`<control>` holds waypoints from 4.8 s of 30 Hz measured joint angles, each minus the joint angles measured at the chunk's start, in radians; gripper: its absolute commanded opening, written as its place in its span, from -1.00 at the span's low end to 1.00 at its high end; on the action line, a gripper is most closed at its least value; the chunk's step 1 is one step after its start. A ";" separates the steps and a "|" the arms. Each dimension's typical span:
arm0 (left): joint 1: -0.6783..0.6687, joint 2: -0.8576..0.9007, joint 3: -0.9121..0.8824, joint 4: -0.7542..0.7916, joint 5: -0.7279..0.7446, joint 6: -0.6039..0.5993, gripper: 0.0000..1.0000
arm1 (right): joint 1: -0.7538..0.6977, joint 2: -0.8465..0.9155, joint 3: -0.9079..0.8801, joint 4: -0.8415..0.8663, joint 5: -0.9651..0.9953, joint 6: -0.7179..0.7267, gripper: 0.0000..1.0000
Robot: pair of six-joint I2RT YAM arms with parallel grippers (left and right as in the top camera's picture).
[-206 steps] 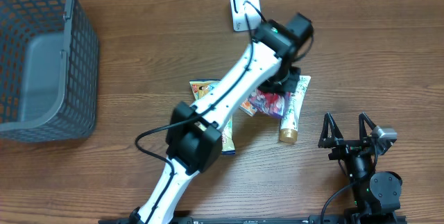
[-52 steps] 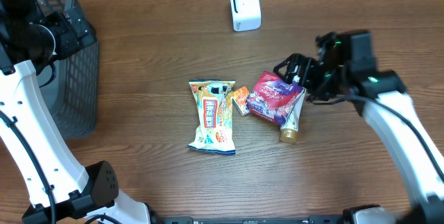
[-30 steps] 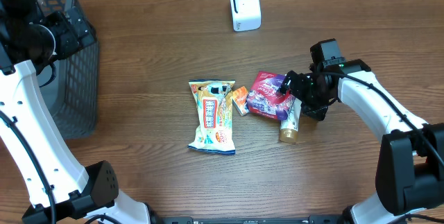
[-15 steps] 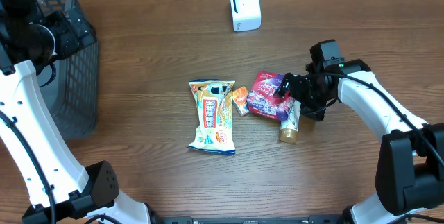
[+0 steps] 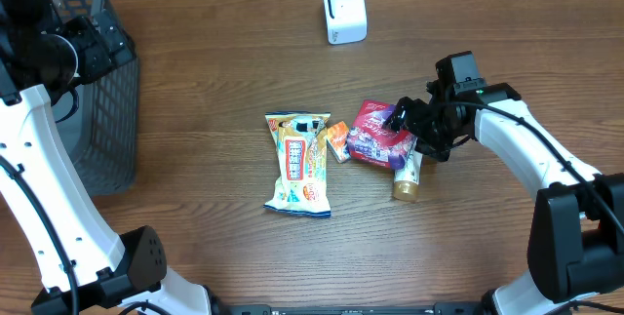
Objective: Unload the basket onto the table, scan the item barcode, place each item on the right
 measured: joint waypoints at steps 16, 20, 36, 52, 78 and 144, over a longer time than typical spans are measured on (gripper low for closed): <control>0.000 0.000 0.000 0.000 0.000 0.000 1.00 | 0.064 0.023 0.000 0.034 0.024 0.109 -0.93; 0.000 0.000 0.000 0.000 0.000 0.000 0.99 | 0.058 0.023 0.000 0.038 0.006 0.101 -0.93; 0.000 0.000 0.000 0.000 0.000 0.000 1.00 | -0.080 0.022 0.066 0.000 -0.413 -0.278 -0.93; 0.000 0.000 0.000 0.000 0.000 0.000 1.00 | 0.192 0.022 0.065 -0.059 -0.053 -0.700 -0.53; 0.000 0.000 0.000 0.000 0.000 0.000 1.00 | 0.393 0.012 0.330 -0.286 0.089 -0.616 0.58; 0.000 0.000 0.000 0.000 0.000 0.000 0.99 | 0.438 0.034 0.512 -0.298 0.188 -0.302 -0.93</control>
